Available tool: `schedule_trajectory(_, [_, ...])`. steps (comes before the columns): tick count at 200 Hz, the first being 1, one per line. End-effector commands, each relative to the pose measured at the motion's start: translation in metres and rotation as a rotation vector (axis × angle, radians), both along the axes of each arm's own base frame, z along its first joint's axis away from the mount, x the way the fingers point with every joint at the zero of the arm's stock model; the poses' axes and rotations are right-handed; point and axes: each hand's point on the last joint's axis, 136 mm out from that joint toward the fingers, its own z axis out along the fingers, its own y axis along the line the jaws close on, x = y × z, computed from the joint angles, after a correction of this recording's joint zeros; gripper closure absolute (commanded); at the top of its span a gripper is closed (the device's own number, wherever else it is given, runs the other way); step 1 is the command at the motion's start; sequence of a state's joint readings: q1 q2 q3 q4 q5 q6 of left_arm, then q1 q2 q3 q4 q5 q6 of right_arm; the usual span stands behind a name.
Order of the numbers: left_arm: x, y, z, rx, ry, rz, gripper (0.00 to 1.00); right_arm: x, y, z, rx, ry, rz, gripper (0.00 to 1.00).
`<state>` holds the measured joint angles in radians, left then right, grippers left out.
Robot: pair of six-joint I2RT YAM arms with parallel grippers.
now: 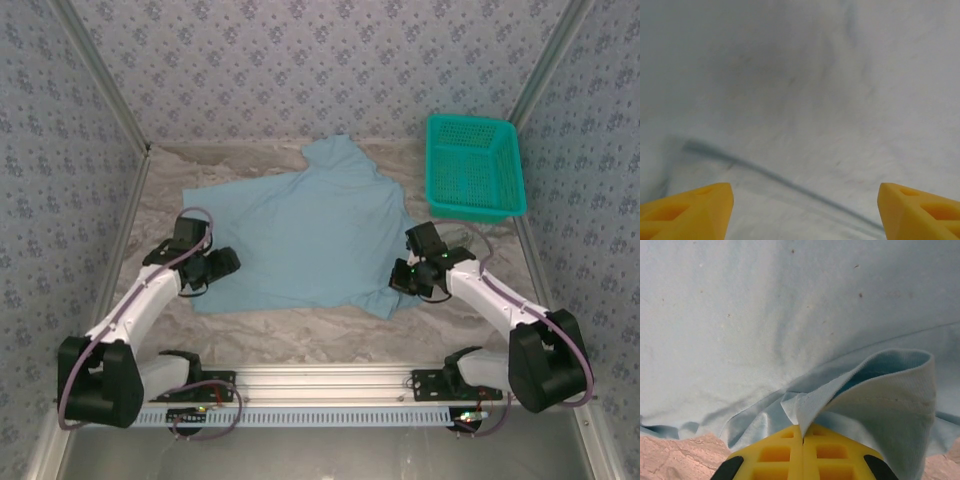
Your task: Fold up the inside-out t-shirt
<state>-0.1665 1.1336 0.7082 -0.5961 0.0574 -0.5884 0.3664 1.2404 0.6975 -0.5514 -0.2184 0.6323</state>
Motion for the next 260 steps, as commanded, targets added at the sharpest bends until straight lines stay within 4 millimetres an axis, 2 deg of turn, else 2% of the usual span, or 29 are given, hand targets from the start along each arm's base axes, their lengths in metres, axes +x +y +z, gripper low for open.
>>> schedule_trajectory(1, [-0.039, 0.023, -0.007, 0.052, 0.103, 0.124, 0.25, 0.008, 0.009, 0.003, 0.04, -0.042, 0.041, 1.0])
schedule_trajectory(34, [-0.058, 0.041, -0.014, 0.013, 0.141, 0.292, 0.29, 0.018, 0.015, 0.004, 0.082, -0.081, 0.07, 1.0])
schedule_trajectory(58, [-0.052, 0.053, -0.022, -0.007, 0.172, 0.349, 0.33, 0.024, 0.017, 0.004, 0.131, -0.092, 0.075, 1.0])
schedule_trajectory(85, [-0.032, 0.051, -0.029, -0.022, 0.192, 0.322, 0.38, 0.03, 0.013, 0.003, 0.171, -0.085, 0.072, 1.0])
schedule_trajectory(122, [-0.021, 0.056, -0.039, 0.037, 0.235, 0.264, 0.47, 0.031, 0.009, 0.0, 0.182, -0.078, 0.072, 1.0])
schedule_trajectory(139, [-0.019, 0.062, -0.04, 0.078, 0.227, 0.255, 0.48, 0.031, 0.009, -0.002, 0.186, -0.078, 0.068, 1.0])
schedule_trajectory(166, [-0.018, 0.061, -0.045, 0.086, 0.251, 0.221, 0.48, 0.032, 0.009, -0.002, 0.182, -0.084, 0.066, 1.0])
schedule_trajectory(170, [-0.01, 0.061, -0.043, 0.081, 0.222, 0.217, 0.48, 0.032, 0.008, -0.002, 0.179, -0.083, 0.063, 1.0])
schedule_trajectory(188, [-0.006, 0.06, -0.044, 0.085, 0.216, 0.195, 0.51, 0.033, 0.007, -0.002, 0.174, -0.084, 0.06, 1.0])
schedule_trajectory(227, [-0.01, 0.06, -0.045, 0.093, 0.227, 0.176, 0.62, 0.031, 0.006, -0.001, 0.162, -0.082, 0.055, 1.0])
schedule_trajectory(260, [-0.016, 0.058, -0.04, 0.093, 0.213, 0.18, 0.66, 0.031, 0.005, -0.001, 0.151, -0.079, 0.054, 1.0])
